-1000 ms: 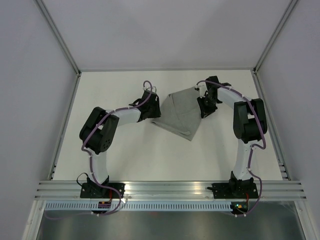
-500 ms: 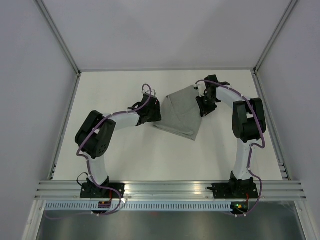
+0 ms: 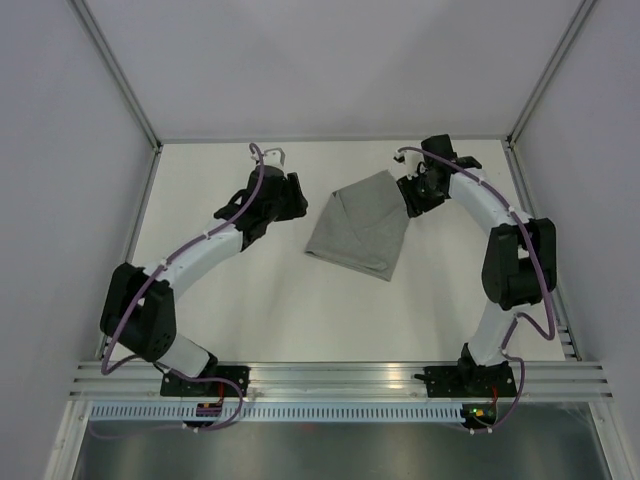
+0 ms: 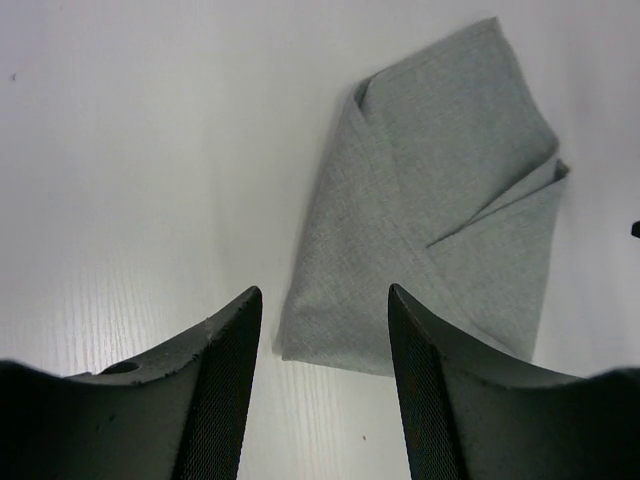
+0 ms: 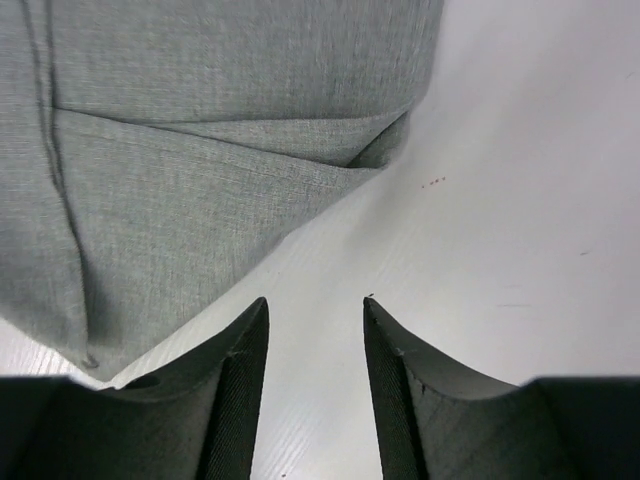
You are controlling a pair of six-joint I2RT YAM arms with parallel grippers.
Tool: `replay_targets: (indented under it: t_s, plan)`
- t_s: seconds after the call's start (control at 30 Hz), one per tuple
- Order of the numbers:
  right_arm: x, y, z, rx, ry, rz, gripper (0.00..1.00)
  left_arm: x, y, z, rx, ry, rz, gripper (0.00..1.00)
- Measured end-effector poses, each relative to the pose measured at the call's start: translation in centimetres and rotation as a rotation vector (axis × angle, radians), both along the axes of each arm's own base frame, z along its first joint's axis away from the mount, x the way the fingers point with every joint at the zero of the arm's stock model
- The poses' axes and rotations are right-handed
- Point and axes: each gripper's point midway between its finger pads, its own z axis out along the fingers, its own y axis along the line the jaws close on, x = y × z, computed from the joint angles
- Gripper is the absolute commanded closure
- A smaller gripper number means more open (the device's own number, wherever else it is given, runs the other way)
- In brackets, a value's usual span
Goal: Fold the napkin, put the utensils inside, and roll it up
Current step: Fold the napkin, then roll the napkin with the utensil
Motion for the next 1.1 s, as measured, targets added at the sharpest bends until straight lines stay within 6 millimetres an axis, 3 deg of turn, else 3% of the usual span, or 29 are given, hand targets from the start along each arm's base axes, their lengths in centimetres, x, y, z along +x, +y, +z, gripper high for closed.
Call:
replay_targets:
  t_s: [0.13, 0.23, 0.4, 0.5, 0.6, 0.77, 1.1]
  plan:
    - [0.1, 1.6, 4.1, -0.005, -0.133, 0.093, 0.49, -1.4, 0.3, 4.3, -0.041, -0.069, -0.025, 0.41]
    - [-1.1, 5.4, 5.0, -0.016, -0.186, 0.226, 0.46, -2.6, 0.8, 7.1, -0.068, -0.116, -0.036, 0.41]
    - [-5.9, 12.5, 2.5, -0.042, -0.174, 0.504, 0.36, -4.9, 1.8, 11.2, -0.103, -0.188, -0.055, 0.40]
    - [-8.7, 14.8, 0.4, -0.066, -0.151, 0.622, 0.33, -5.9, 2.4, 12.7, -0.112, -0.217, -0.059, 0.40]
    - [-9.7, 15.8, -0.8, -0.087, -0.151, 0.674, 0.32, -6.9, 3.0, 13.8, -0.116, -0.236, -0.061, 0.40]
    - [-9.6, 16.7, -2.8, -0.110, -0.160, 0.702, 0.30, -8.0, 3.7, 14.6, -0.116, -0.249, -0.064, 0.40]
    - [-9.9, 17.4, -5.8, -0.156, -0.162, 0.734, 0.29, -8.6, 4.0, 14.8, -0.107, -0.251, -0.068, 0.40]
